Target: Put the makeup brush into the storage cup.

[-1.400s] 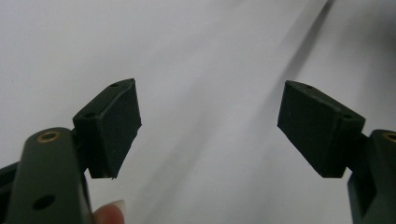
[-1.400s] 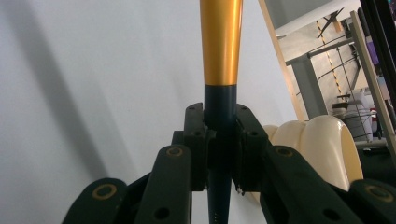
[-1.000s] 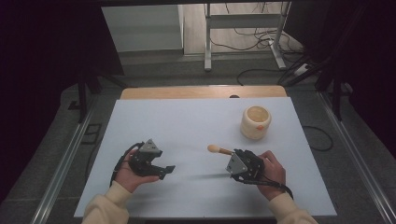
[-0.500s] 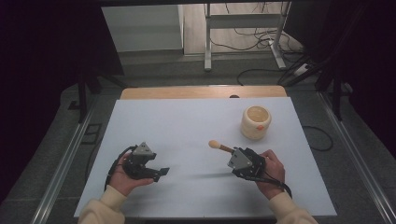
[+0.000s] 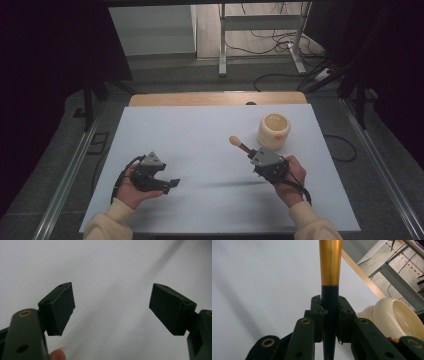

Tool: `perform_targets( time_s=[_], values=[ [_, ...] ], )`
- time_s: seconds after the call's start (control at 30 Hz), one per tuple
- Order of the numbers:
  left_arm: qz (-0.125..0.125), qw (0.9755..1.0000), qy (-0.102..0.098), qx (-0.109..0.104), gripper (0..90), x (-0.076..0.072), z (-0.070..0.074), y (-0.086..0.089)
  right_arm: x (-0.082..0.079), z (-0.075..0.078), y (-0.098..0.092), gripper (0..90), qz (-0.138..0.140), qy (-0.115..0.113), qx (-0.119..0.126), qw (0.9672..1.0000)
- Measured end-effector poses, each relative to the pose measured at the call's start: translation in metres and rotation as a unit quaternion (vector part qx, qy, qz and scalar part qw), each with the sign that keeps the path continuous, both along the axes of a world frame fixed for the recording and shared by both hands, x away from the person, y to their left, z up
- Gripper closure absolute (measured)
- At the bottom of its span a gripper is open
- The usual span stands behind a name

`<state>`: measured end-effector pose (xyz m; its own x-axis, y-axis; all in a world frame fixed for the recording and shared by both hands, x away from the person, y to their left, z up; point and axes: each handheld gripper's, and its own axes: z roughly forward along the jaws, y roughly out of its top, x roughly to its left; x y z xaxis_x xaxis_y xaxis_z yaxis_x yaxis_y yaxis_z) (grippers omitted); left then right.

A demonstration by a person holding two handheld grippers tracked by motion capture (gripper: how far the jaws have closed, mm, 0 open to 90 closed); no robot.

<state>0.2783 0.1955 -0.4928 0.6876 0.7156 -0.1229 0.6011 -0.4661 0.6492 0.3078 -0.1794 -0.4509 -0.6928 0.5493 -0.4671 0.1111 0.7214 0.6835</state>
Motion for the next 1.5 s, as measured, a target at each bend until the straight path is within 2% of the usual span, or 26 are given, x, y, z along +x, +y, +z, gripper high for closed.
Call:
perform_targets(
  time_s=[0.23, 0.87, 1.17, 1.5],
  values=[
    [0.001, 1.0000, 0.001, 0.000, 21.3, 0.001, 0.000, 0.000, 0.005, 0.004, -0.005, 79.0, -0.006, 0.011, 0.033, 0.9994],
    [-0.007, 1.0000, 0.005, 0.001, 21.2, 0.001, -0.001, 0.000, 0.012, 0.008, -0.011, 79.1, -0.011, 0.033, 0.082, 0.9960],
    [-0.004, 1.0000, 0.004, -0.001, 21.2, 0.001, -0.002, 0.000, 0.016, 0.011, -0.015, 79.0, -0.012, 0.043, 0.116, 0.9922],
    [-0.006, 1.0000, 0.007, 0.003, 21.0, 0.001, -0.002, 0.000, 0.019, 0.012, -0.018, 79.0, -0.013, 0.049, 0.135, 0.9895]
  ],
)
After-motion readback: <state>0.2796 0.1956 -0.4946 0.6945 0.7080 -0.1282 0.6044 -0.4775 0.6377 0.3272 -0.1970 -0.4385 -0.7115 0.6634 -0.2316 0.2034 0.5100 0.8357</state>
